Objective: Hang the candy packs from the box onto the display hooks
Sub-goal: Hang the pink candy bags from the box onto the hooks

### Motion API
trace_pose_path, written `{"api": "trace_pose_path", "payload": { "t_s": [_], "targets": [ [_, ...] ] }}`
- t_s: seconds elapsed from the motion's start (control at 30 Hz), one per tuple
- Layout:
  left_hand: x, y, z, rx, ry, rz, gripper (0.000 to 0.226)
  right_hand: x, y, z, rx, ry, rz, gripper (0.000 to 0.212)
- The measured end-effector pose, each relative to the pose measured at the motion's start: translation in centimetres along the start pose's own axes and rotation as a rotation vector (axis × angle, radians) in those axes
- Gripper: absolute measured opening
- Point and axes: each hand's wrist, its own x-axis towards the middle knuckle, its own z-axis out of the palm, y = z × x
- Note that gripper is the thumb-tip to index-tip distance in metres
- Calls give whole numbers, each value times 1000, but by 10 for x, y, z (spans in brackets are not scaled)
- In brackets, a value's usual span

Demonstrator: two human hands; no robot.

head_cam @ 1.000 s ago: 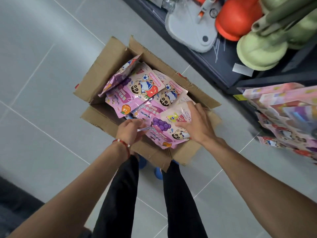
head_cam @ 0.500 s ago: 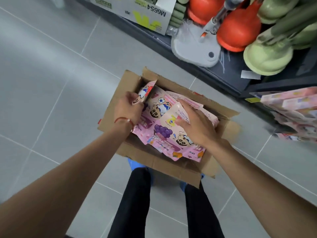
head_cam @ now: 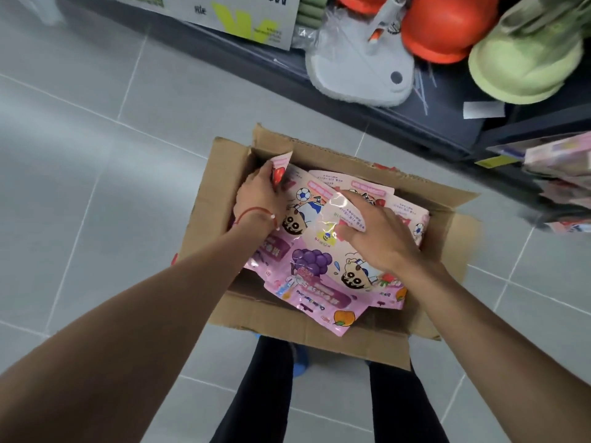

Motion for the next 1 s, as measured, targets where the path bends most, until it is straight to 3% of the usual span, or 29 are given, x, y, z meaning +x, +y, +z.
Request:
{"api": "trace_pose_path", "payload": {
  "t_s": [0.13,0.3,0.6,0.87,1.0],
  "targets": [
    [-27,-5,-18,-18,38,123,42,-23,-8,-8,12,14,31,64],
    [-84,3,-63,-71,102,86,30,-73,-19,-26,83,33,121,61],
    [-194,33,-118,-310,198,21,53,-182,-17,-63,380,197,224,52],
    [-298,97,-120,-345,290,177,33,-290,27,-103,642,375,294,34],
    [-366,146,-109,-370,250,263,28,-355,56,-131,771,499,328,31]
  ]
}}
